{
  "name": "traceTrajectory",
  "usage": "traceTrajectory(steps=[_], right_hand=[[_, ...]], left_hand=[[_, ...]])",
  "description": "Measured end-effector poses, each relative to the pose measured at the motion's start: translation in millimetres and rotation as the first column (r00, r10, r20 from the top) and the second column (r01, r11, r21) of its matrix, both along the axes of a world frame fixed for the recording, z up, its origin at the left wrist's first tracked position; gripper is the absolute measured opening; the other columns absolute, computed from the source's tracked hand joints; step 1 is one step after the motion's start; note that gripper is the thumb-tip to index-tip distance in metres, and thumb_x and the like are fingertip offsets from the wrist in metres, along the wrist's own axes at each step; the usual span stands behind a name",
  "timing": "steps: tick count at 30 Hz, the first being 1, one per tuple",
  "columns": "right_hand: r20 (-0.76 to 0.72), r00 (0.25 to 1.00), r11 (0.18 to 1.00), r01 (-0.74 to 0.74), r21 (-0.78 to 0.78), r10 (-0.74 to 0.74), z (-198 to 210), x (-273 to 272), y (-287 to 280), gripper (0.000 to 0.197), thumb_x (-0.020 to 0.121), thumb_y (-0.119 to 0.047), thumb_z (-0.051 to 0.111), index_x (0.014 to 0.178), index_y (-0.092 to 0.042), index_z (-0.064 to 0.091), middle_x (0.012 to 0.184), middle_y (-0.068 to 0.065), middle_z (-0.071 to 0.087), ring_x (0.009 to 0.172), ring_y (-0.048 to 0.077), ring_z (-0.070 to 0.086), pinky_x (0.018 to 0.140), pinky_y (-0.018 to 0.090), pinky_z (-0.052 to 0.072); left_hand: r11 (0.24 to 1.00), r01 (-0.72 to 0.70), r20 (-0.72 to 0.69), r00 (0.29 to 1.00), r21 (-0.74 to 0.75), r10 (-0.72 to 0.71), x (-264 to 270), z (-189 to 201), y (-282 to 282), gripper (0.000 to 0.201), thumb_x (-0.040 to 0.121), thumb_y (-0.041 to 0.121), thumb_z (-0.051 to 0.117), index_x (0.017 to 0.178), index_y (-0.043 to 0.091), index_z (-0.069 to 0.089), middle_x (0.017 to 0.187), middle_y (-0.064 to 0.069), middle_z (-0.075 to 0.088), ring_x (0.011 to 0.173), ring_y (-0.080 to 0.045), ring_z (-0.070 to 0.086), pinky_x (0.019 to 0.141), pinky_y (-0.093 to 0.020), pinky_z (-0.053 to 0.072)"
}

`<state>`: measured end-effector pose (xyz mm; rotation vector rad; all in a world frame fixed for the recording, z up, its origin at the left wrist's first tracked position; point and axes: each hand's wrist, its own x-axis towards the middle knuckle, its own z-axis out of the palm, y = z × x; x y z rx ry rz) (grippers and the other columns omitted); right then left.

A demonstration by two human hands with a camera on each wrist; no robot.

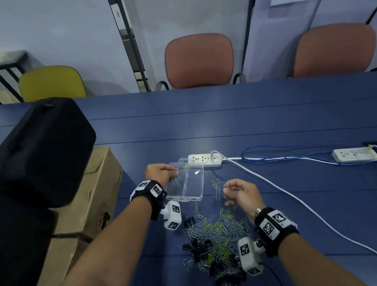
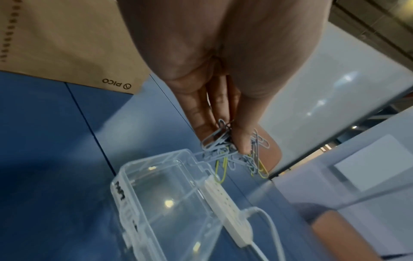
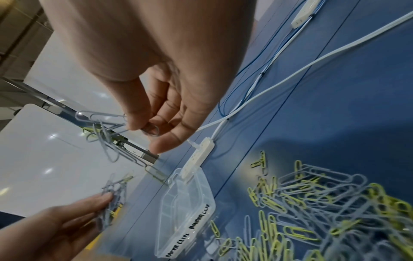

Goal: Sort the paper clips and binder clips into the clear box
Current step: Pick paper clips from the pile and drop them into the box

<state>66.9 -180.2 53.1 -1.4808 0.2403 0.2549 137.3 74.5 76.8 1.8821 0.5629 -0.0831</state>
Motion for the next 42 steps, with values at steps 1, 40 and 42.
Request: traceTrajectory(steps=[1,40,42], right_hand=[[0.000,1.000,1.000,0.001,0.005,-0.001,0.8,6.5,6.0,0.009,0.084,0.009,0.063,0.088,0.001,0.065,0.078,0.011,0.062,0.068,0.019,0.060,0.055,0.026,0.055],[-0.405,0.898,0.965,-0.236,-0.113,0.172,-20.8,120.2,103.1,0.025,0.093,-0.005,0.049,0.069,-0.012,0.053,0.068,0.007,0.052,0.054,0.015,0.049,0.052,0.025,0.038],[-0.322,0.933,0.919,-0.259,-0.296,0.159,-27.5,101.8,74.2,0.020,0.089,-0.009,0.057,0.071,-0.013,0.064,0.069,0.006,0.062,0.053,0.017,0.054,0.050,0.024,0.040]], left_hand=[[0.999,-0.010,-0.020,1.000,0.031,0.010,6.5,-5.6,5.1,0.016,0.064,0.002,0.087,0.073,0.012,0.077,0.068,-0.007,0.072,0.059,-0.018,0.065,0.070,-0.030,0.060],[0.954,0.175,-0.023,0.984,0.244,-0.175,6.6,-63.2,15.3,0.010,0.081,0.013,0.064,0.079,0.013,0.074,0.075,0.001,0.071,0.074,-0.013,0.065,0.070,-0.020,0.048],[0.938,0.232,-0.021,0.972,0.256,-0.235,-9.9,-63.8,-1.4,0.010,0.081,0.011,0.063,0.079,0.015,0.073,0.072,0.004,0.068,0.073,-0.011,0.064,0.072,-0.020,0.050]])
